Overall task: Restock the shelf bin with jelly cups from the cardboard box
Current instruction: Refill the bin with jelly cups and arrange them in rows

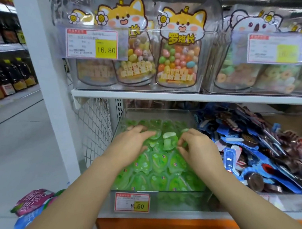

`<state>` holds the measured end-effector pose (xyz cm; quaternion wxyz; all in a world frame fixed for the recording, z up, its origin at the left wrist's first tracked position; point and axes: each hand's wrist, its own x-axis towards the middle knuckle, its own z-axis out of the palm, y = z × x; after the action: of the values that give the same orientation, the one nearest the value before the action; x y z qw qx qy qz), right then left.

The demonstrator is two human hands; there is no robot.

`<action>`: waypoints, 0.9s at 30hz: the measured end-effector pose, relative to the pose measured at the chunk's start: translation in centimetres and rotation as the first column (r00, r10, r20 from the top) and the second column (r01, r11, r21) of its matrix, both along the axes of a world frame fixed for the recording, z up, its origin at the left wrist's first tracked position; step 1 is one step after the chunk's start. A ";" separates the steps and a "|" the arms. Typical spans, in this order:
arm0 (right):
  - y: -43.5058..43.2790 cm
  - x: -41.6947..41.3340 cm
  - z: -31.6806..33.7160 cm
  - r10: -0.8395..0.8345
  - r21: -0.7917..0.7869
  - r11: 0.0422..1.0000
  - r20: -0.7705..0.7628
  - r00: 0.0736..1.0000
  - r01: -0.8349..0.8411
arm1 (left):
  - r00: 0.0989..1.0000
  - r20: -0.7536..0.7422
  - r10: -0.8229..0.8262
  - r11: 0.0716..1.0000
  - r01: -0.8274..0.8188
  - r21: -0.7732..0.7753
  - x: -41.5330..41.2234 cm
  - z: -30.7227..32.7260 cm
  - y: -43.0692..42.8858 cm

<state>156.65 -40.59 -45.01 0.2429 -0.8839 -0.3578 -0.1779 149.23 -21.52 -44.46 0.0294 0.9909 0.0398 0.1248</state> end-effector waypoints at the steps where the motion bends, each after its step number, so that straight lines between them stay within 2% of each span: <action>1: -0.1 -0.2 0.0 -0.011 -0.013 1.000 0.007 1.000 0.012 | 1.000 -0.009 -0.001 1.000 0.001 0.013 -0.1 0.0 0.0; 7: -0.4 -0.1 -0.5 0.004 0.047 0.999 0.093 0.996 -0.008 | 0.999 -0.049 0.013 0.999 -0.010 0.047 -1.0 0.3 -0.4; 11: -0.5 -0.4 -0.3 0.049 0.132 0.989 0.145 0.988 -0.068 | 1.000 -0.013 0.003 0.999 -0.002 0.041 -1.7 0.8 -0.7; 15: -1.0 -1.1 1.3 0.128 0.234 0.959 0.153 0.980 -0.162 | 0.992 0.130 0.007 0.997 0.003 -0.080 -3.2 1.5 -0.4; 17: -1.0 -2.1 2.3 0.162 0.257 0.949 0.110 0.981 -0.185 | 0.969 0.243 0.046 0.975 0.009 -0.220 -4.5 1.9 -0.4; 19: -0.6 -3.6 3.3 0.189 0.318 0.932 -0.020 0.982 -0.174 | 0.949 0.294 0.113 0.900 0.028 -0.435 -6.0 2.3 -1.1; 22: 0.2 -5.5 4.1 0.258 0.477 0.875 -0.309 0.915 -0.085 | 0.959 0.245 0.143 0.684 0.083 -0.725 -7.7 2.8 -2.7; 24: 0.7 -6.7 4.0 0.330 0.568 0.823 -0.465 0.821 -0.009 | 0.961 0.228 0.158 0.555 0.105 -0.825 -8.4 2.9 -3.4; 27: 1.1 -8.9 3.4 0.437 0.611 0.790 -0.621 0.651 0.052 | 0.945 0.246 0.215 0.434 0.134 -0.891 -9.0 2.7 -3.8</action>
<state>147.80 -39.47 -41.58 0.6406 -0.7143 -0.2541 0.1220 140.25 -25.35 -41.77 0.5547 0.7861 0.1187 0.2456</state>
